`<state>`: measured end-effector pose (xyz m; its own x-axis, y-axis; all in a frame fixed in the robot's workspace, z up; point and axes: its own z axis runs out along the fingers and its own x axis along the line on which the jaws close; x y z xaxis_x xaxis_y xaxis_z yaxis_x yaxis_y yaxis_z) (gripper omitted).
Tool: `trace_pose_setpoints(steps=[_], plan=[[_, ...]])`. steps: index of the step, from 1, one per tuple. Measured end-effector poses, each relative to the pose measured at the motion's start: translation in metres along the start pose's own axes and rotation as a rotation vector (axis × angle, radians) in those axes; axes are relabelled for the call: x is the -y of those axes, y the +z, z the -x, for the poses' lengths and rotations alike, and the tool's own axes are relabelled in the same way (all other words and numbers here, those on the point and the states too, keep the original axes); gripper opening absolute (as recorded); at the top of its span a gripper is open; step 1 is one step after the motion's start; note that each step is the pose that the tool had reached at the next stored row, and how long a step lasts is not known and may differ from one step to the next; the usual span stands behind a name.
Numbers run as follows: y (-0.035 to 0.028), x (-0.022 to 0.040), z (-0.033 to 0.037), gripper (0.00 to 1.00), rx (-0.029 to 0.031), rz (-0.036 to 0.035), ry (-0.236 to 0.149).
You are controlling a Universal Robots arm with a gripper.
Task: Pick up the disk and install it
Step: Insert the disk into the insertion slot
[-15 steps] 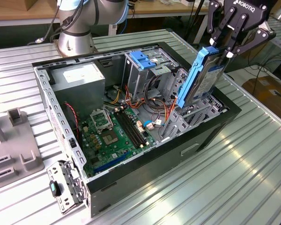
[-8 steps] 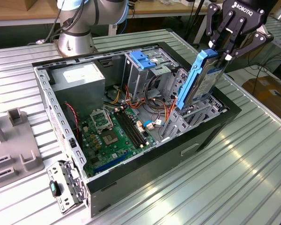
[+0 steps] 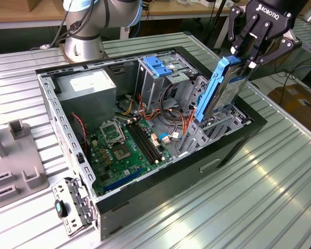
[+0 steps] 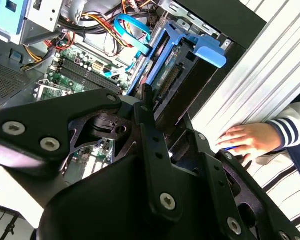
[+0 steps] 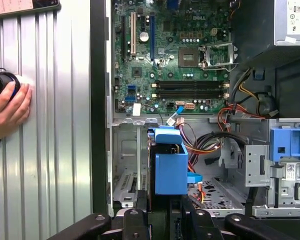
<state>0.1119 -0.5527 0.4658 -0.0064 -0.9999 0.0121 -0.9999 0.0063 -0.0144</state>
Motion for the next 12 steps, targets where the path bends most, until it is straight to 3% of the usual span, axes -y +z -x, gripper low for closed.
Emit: trace_pose_setpoints(steps=[7,12], plan=[[0.0037,-0.0001,-0.0004,0.35,-0.0008,0.0004,0.033],[0.0039,0.0000,-0.0003,0.35,-0.0007,0.0004,0.034]])
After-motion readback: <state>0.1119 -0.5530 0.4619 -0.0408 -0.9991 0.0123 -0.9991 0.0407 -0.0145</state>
